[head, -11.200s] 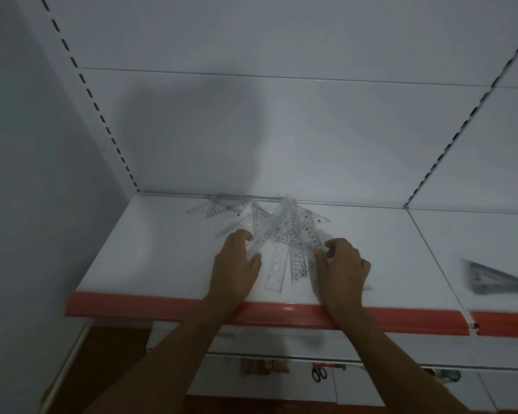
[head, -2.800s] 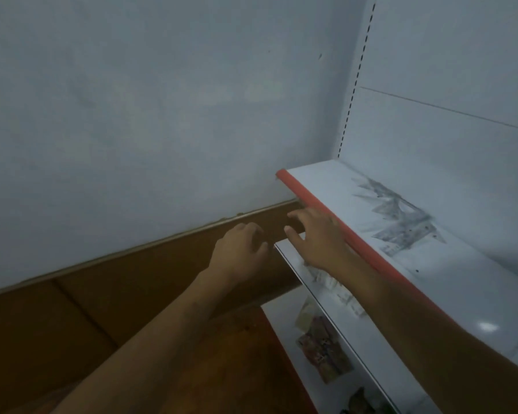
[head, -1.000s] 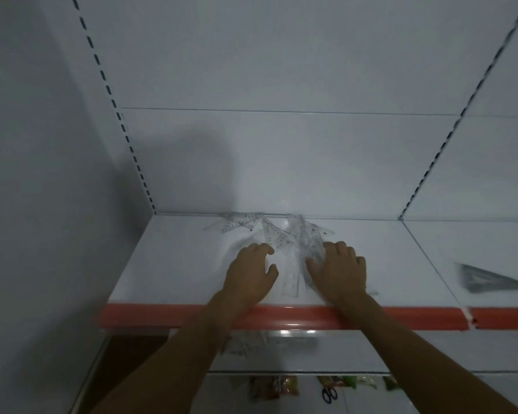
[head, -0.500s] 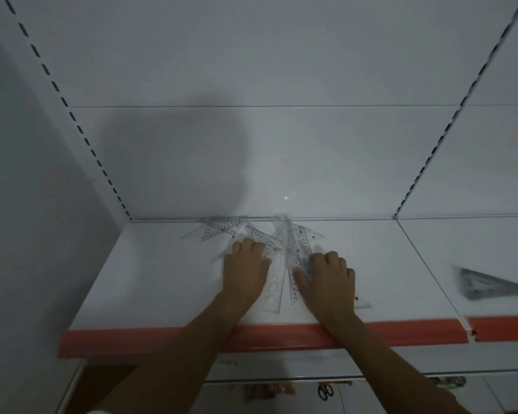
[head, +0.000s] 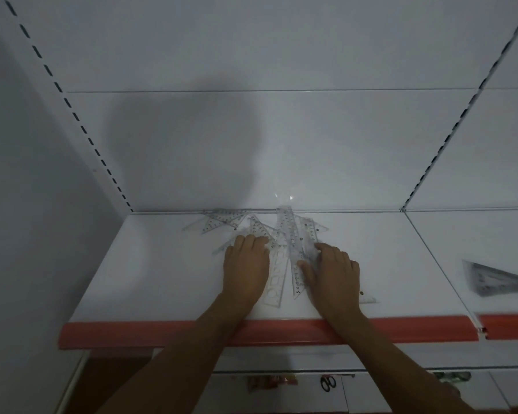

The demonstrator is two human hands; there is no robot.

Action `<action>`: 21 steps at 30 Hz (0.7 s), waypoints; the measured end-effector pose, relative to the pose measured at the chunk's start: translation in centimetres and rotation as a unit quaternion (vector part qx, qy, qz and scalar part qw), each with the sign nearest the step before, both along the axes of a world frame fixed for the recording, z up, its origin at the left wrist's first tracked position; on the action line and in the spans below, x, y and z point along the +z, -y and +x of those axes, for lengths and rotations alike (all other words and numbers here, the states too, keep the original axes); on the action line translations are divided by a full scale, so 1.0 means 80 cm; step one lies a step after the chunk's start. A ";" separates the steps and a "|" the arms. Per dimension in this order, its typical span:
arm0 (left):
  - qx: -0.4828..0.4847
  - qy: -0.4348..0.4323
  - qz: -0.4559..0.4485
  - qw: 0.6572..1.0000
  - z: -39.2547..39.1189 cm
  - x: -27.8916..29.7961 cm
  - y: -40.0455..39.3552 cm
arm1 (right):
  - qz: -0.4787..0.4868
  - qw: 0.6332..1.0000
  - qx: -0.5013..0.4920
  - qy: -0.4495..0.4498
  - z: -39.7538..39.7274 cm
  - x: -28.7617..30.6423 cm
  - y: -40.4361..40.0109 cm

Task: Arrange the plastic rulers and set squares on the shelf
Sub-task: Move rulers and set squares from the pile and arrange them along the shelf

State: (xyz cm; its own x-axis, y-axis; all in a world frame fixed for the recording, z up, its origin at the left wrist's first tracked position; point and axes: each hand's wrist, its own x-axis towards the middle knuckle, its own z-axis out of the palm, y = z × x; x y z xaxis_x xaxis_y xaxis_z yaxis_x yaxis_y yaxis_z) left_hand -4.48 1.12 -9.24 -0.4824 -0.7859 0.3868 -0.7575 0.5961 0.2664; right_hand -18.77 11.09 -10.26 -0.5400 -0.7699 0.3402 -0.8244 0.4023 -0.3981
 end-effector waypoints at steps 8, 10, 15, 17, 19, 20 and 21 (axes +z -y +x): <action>0.022 0.081 0.089 0.992 -0.008 0.021 0.008 | 0.006 1.000 -0.004 -0.005 0.004 0.003 0.000; 0.040 0.083 0.098 0.991 -0.021 0.031 0.016 | 0.008 1.000 -0.005 -0.006 0.005 0.007 0.001; 0.045 0.078 0.147 0.985 -0.047 0.030 0.025 | 0.009 1.000 0.001 0.001 0.009 0.012 -0.002; 0.044 0.032 0.154 0.987 -0.048 0.020 0.025 | 0.009 1.000 0.000 0.006 0.010 0.014 -0.002; 0.039 -0.033 0.152 0.987 -0.044 0.011 0.024 | 0.011 1.000 0.003 0.016 0.010 0.016 -0.003; 0.035 -0.064 0.152 0.986 -0.043 0.008 0.023 | 0.011 1.000 0.004 0.023 0.010 0.017 -0.004; 0.031 -0.092 0.154 0.983 -0.041 0.007 0.023 | 0.010 0.999 0.006 0.031 0.010 0.019 -0.004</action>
State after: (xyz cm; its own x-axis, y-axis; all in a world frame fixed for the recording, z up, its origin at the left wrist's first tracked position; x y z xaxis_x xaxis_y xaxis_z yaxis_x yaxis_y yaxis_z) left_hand -7.75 -0.72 -8.70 -0.3730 -0.9056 0.2018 -0.7121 0.4188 0.5635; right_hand -17.94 11.40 -8.71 -0.5510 -0.7822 0.2907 -0.8026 0.4013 -0.4414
